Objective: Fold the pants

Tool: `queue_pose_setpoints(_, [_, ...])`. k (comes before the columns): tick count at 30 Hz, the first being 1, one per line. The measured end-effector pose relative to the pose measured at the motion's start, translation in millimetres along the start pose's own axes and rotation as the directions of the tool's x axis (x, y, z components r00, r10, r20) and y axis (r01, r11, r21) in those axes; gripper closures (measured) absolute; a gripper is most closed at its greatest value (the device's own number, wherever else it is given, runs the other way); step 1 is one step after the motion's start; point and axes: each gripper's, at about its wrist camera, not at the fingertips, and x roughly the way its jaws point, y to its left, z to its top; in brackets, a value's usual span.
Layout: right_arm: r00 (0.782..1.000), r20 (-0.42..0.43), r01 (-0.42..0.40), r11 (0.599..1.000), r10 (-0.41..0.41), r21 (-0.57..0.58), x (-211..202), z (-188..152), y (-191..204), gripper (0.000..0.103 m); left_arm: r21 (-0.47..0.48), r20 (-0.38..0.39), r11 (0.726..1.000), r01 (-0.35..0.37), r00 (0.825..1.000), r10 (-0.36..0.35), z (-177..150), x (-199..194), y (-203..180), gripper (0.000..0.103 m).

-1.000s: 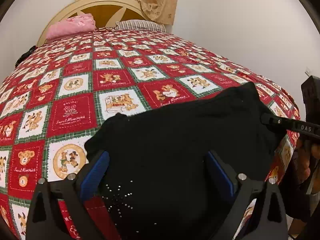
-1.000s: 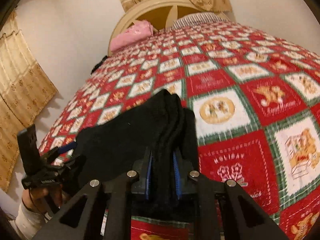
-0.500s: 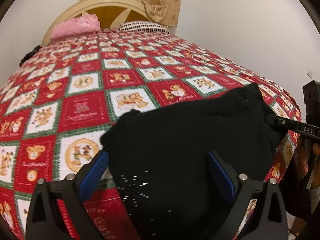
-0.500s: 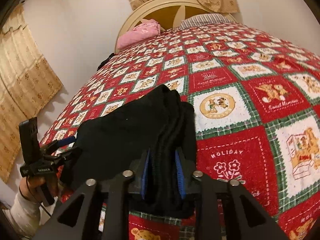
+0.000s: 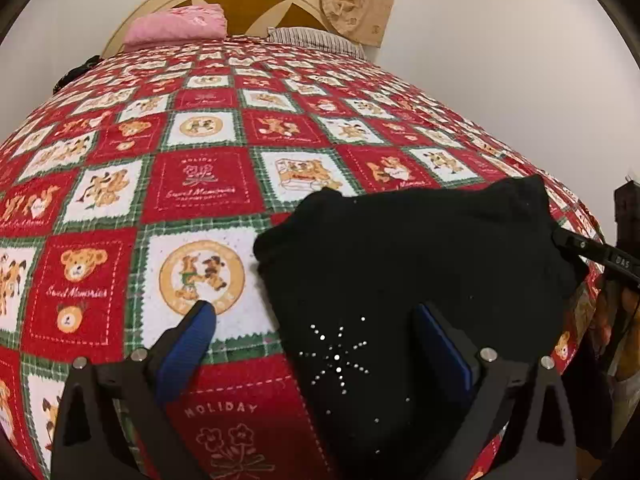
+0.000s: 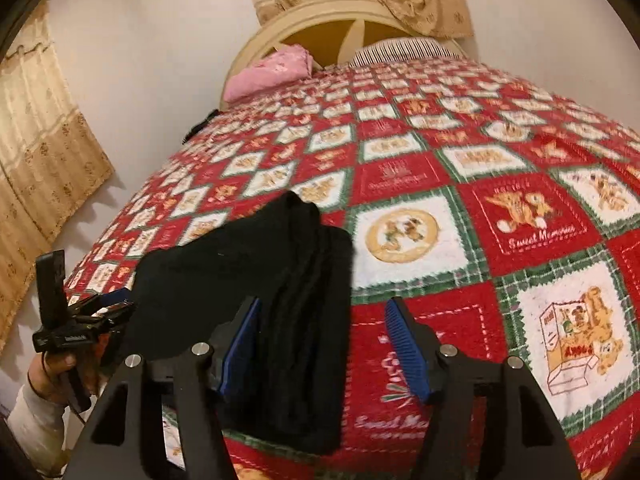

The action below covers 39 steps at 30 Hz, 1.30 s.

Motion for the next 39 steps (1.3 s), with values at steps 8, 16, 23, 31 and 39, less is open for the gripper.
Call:
queue_pose_setpoints(8, [0.998,-0.018,-0.057,0.998,0.056,-0.034,5.7,2.9,3.8,0.060,0.023,-0.021,0.999,0.026,0.999,-0.025,5.5,9.0,-14.5,0.001])
queue_pose_setpoints(16, [0.994,-0.022,-0.105,0.994,0.105,0.027,18.1,-1.6,-13.7,0.059,0.009,-0.059,0.999,0.037,0.998,-0.036,9.4,19.2,-11.8,0.000])
queue_pose_setpoints(23, [0.991,-0.005,-0.133,0.991,0.133,0.036,23.4,-1.3,-10.6,0.059,0.011,-0.051,0.999,0.045,0.998,-0.045,9.6,18.5,-11.9,0.000])
queue_pose_setpoints(31, [0.986,0.022,-0.168,0.984,0.167,0.058,21.4,-3.3,-12.9,0.067,0.016,-0.038,0.996,0.084,0.996,-0.084,7.9,15.0,-11.2,0.010])
queue_pose_setpoints(39, [0.978,0.061,-0.201,0.979,0.199,0.035,1.0,-0.2,0.3,0.076,-0.011,-0.018,0.992,0.126,0.992,-0.126,5.2,9.3,-4.8,0.052])
